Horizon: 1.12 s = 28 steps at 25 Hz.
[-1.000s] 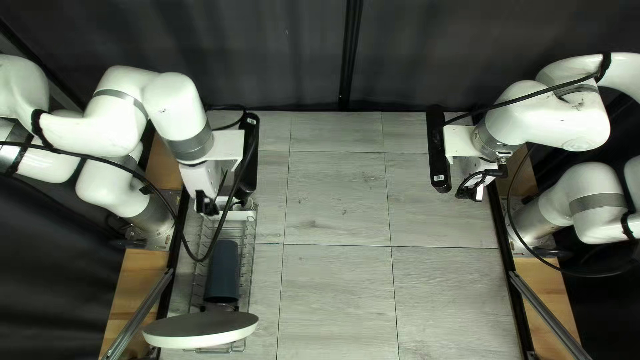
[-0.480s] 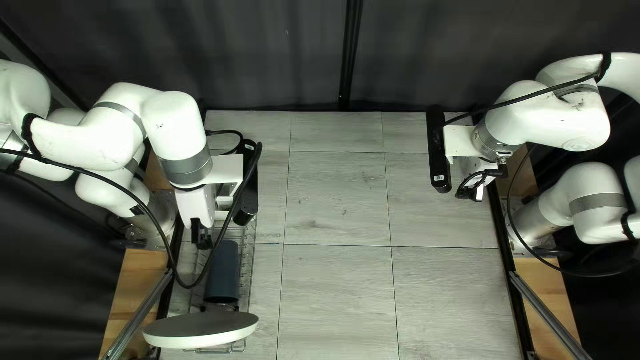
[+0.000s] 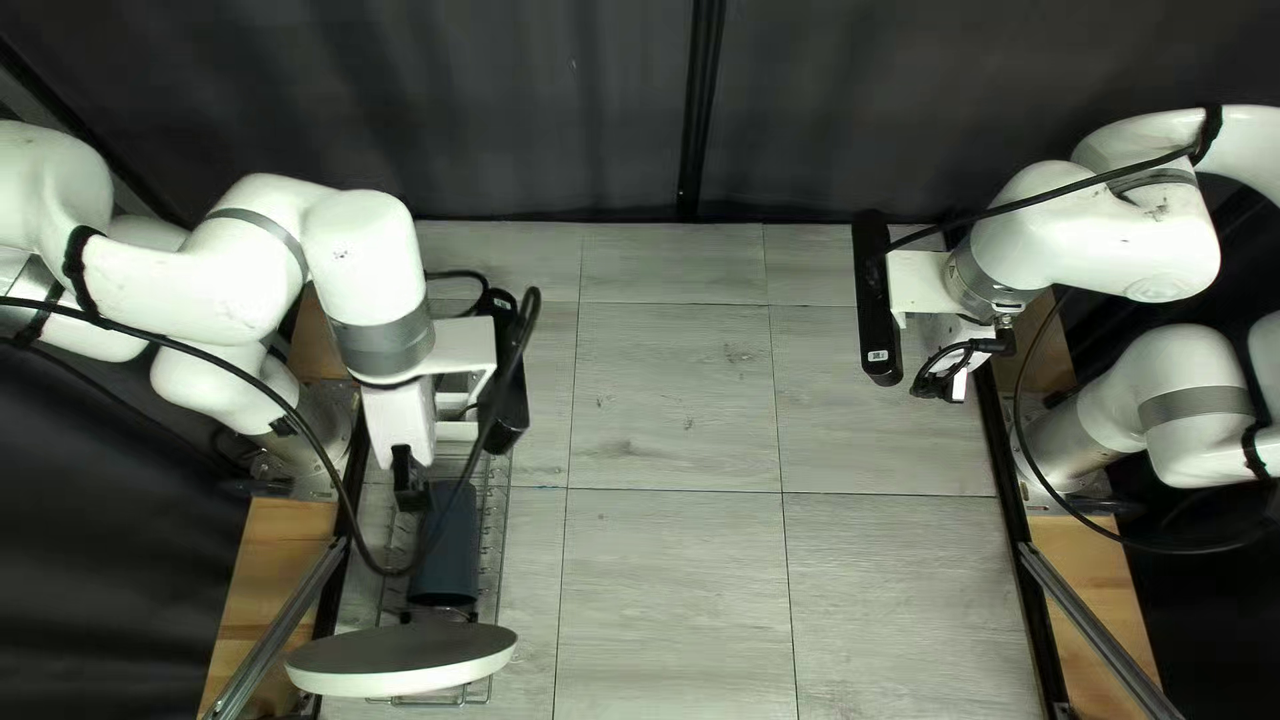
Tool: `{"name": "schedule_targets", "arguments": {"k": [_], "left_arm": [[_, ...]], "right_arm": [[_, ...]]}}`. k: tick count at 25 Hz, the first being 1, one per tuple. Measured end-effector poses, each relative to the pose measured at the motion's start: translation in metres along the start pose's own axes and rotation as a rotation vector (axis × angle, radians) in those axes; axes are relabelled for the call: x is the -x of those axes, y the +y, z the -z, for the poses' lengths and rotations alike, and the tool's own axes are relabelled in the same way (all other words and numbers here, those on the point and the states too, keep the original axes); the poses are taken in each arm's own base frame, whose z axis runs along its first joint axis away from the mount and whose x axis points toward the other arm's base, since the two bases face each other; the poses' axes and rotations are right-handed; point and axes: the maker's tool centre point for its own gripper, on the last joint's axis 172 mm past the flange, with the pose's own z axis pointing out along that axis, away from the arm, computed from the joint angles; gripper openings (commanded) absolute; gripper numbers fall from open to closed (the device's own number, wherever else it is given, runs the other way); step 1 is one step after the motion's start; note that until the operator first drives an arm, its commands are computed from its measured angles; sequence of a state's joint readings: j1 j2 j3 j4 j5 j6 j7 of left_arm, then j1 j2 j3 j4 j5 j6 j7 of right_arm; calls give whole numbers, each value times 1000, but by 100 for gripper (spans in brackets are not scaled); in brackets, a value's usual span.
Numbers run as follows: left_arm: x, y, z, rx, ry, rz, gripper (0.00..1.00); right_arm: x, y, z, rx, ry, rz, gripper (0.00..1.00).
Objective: Pick up and place plate onto table. Place down one fork to the left of the plate. Place spoon and knife to the right of the plate. Place cup above the knife and spoon
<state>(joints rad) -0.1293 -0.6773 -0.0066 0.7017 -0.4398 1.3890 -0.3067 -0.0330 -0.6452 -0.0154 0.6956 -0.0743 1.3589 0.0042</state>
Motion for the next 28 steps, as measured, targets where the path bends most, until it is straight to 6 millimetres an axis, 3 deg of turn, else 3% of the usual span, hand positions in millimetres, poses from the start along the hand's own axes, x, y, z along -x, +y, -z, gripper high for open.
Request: {"name": "schedule_targets", "arguments": {"k": [5, 16, 25, 28], "left_arm": [[5, 21, -17, 28, -3, -13, 100], [9, 46, -62, -17, -2, -45, 100], [15, 89, -77, 93, -17, -62, 100], [16, 95, -78, 100, -21, -72, 100]], "right_arm": [[0, 0, 0, 0, 0, 0, 100], [0, 0, 0, 0, 0, 0, 100], [0, 0, 0, 0, 0, 0, 100], [0, 0, 0, 0, 0, 0, 100]]}}
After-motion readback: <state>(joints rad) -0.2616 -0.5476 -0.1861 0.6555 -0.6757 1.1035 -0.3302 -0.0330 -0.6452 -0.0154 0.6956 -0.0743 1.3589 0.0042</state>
